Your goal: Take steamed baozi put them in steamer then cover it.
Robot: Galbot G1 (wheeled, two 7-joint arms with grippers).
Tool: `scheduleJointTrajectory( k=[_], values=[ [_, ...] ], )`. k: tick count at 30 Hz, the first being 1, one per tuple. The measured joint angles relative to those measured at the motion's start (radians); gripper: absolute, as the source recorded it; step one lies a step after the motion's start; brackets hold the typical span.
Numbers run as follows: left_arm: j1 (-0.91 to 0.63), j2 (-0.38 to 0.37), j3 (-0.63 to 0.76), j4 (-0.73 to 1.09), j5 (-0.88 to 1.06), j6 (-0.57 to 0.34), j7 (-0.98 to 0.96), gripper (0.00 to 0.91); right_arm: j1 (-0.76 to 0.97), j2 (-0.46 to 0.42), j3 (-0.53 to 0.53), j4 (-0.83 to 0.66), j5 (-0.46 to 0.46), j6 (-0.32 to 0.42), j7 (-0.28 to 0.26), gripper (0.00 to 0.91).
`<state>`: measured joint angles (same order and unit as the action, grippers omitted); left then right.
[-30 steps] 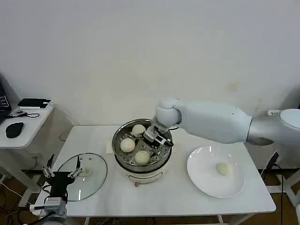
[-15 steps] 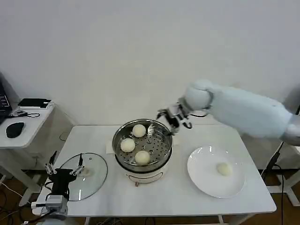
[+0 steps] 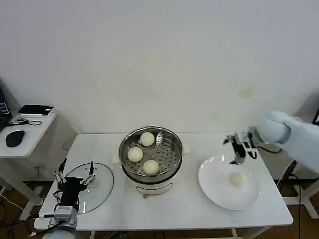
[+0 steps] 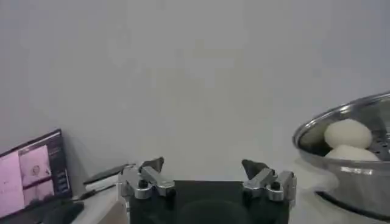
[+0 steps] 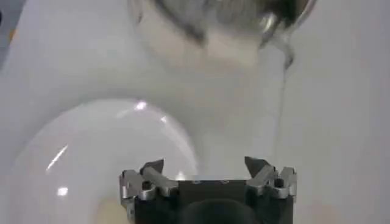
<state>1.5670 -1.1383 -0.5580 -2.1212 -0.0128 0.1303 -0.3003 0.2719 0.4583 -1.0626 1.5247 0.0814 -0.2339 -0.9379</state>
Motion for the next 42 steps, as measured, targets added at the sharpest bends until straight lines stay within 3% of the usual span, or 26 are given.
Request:
scheduleJointTrajectory(
  k=[9, 21, 34, 42],
  values=[
    [0.007, 0.002, 0.001, 0.002, 0.004, 0.000, 0.000, 0.907, -0.182, -0.023, 0.092, -0.073, -0.062, -0.004, 0.008, 0.907],
    [0.019, 0.003, -0.011, -0.002, 0.005, -0.001, 0.003, 0.907, -0.297, 0.046, 0.164, -0.185, -0.119, -0.010, 0.010, 0.907],
    [0.022, 0.001, -0.016, -0.012, 0.007, 0.000, 0.004, 0.907, -0.339, 0.122, 0.190, -0.257, -0.153, -0.020, 0.004, 0.705],
    [0.026, -0.005, -0.018, -0.012, 0.008, -0.001, 0.003, 0.907, -0.340, 0.139, 0.197, -0.274, -0.163, -0.027, -0.001, 0.645]
  ],
)
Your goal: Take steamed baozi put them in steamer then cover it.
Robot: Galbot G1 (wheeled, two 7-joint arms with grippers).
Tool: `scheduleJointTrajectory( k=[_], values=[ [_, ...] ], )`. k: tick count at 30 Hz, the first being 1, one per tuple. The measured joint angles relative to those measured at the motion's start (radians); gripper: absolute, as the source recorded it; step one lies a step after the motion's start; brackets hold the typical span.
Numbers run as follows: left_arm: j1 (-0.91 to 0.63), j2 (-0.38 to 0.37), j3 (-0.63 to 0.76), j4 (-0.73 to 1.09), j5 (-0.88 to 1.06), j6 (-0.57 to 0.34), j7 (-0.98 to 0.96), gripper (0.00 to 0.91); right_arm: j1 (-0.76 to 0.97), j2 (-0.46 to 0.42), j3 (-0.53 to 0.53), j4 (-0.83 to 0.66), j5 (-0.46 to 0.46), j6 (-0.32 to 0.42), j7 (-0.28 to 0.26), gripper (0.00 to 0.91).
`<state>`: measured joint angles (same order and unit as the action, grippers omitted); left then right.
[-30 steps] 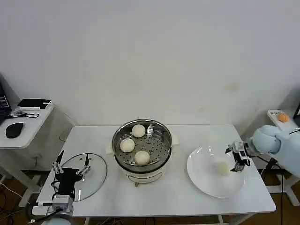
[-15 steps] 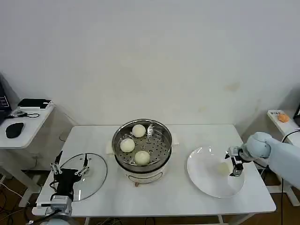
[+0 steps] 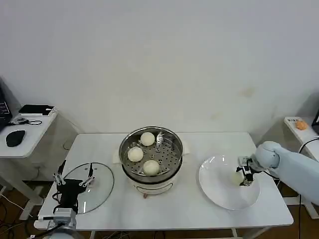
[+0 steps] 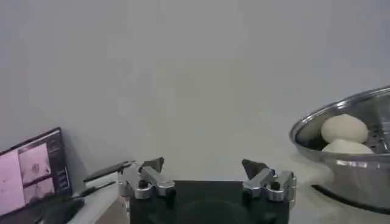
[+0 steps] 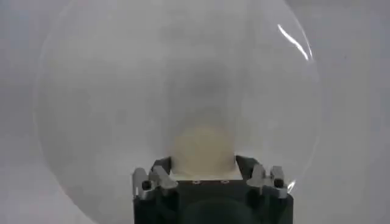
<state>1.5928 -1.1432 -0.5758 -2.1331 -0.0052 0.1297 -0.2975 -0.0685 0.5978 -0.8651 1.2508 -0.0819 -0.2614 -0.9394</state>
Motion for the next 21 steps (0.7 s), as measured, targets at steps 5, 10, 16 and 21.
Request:
scheduleJointTrajectory(
  k=[5, 10, 16, 21],
  values=[
    [0.003, 0.002, -0.007, -0.003, 0.000, 0.000, 0.000, 0.907, 0.012, -0.004, -0.005, 0.007, 0.005, -0.004, -0.010, 0.635],
    [0.002, 0.005, -0.013, -0.005, -0.003, 0.000, 0.000, 0.907, 0.060, -0.025, -0.022, 0.036, 0.023, -0.015, -0.027, 0.635],
    [-0.010, 0.002, -0.005, 0.006, -0.001, -0.001, 0.000, 0.907, 0.170, -0.042, -0.057, 0.087, 0.069, -0.032, -0.033, 0.645],
    [-0.021, 0.003, -0.002, 0.010, 0.001, 0.000, 0.000, 0.907, 0.315, -0.017, -0.122, 0.130, 0.144, -0.063, -0.027, 0.645]
  ],
)
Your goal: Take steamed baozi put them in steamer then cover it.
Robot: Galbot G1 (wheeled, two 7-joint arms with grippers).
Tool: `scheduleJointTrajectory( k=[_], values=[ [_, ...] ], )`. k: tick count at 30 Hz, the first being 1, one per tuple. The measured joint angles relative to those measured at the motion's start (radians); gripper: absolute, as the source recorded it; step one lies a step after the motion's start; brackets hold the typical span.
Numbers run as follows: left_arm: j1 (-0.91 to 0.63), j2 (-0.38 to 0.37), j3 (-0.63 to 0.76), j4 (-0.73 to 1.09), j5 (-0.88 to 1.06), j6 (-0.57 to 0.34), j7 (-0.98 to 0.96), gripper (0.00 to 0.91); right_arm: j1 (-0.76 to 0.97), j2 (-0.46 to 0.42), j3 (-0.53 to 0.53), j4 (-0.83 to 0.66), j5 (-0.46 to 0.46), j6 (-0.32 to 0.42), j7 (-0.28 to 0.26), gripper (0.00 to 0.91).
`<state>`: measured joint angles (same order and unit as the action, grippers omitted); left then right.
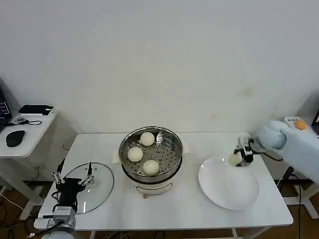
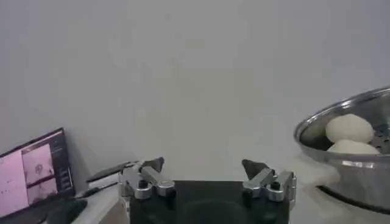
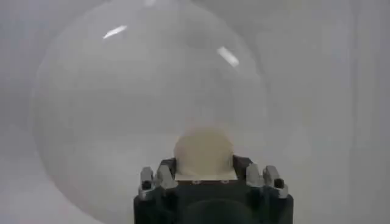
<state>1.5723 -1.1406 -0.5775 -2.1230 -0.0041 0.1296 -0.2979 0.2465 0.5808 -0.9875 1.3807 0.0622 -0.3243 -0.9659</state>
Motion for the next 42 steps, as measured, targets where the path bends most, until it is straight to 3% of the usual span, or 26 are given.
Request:
scheduleJointTrajectory(
  k=[10, 24, 31, 42],
  values=[
    [-0.004, -0.003, -0.001, 0.006, 0.006, 0.000, 0.002, 0.907, 0.233, 0.176, -0.137, 0.015, 0.216, -0.101, 0.058, 0.645],
    [0.005, -0.011, -0.027, 0.000, 0.009, -0.008, 0.001, 0.907, 0.265, 0.510, -0.196, -0.078, 0.507, -0.283, 0.205, 0.655],
    [0.006, -0.012, -0.034, 0.000, 0.009, -0.014, 0.000, 0.907, 0.228, 0.581, -0.220, -0.124, 0.551, -0.339, 0.237, 0.655],
    [0.005, -0.014, -0.035, 0.010, 0.009, -0.020, -0.001, 0.907, 0.179, 0.615, -0.243, -0.150, 0.547, -0.379, 0.250, 0.655]
  ],
)
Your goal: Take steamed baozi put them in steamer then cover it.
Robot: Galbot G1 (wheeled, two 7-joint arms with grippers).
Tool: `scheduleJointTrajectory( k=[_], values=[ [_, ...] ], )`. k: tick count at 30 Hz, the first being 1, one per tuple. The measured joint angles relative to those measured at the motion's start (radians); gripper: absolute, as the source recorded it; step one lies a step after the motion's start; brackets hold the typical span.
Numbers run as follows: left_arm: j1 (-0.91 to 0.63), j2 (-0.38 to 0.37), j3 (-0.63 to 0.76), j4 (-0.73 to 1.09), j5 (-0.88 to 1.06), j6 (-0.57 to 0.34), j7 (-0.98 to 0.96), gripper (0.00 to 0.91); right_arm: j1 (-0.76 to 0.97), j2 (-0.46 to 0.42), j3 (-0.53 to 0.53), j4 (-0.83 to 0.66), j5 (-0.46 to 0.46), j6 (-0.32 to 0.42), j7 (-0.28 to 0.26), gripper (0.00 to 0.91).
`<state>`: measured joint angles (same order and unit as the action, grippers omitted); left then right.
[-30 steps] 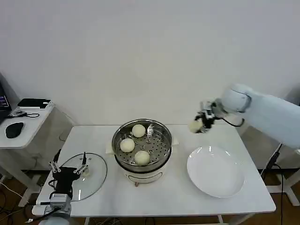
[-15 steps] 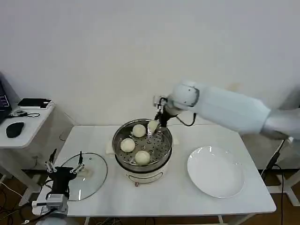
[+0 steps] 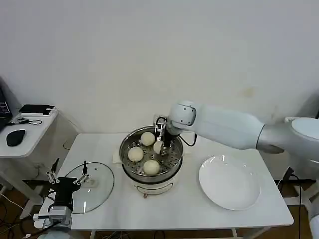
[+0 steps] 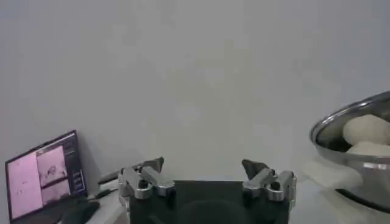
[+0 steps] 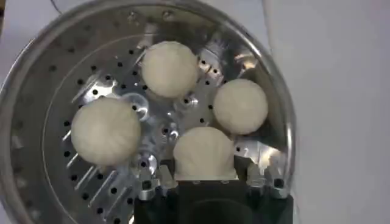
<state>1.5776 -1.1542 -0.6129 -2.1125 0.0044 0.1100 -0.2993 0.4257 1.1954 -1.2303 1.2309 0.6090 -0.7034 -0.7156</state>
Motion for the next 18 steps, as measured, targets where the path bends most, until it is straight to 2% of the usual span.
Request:
scheduleJointTrajectory(
  k=[9, 10, 11, 18],
  values=[
    [0.002, 0.001, -0.002, 0.005, 0.000, -0.002, -0.001, 0.907, -0.014, 0.001, -0.004, -0.002, -0.015, -0.013, 0.003, 0.655],
    [0.002, 0.001, -0.002, 0.005, 0.000, -0.002, -0.001, 0.907, -0.015, 0.000, -0.004, -0.002, -0.016, -0.014, 0.004, 0.715],
    [0.002, 0.000, -0.002, 0.004, 0.000, -0.002, -0.001, 0.907, -0.016, -0.001, -0.004, -0.002, -0.017, -0.014, 0.005, 0.907],
    [0.002, -0.002, 0.000, 0.000, 0.002, -0.002, -0.001, 0.907, -0.019, -0.015, 0.005, 0.015, -0.018, -0.019, 0.020, 0.907]
  ],
)
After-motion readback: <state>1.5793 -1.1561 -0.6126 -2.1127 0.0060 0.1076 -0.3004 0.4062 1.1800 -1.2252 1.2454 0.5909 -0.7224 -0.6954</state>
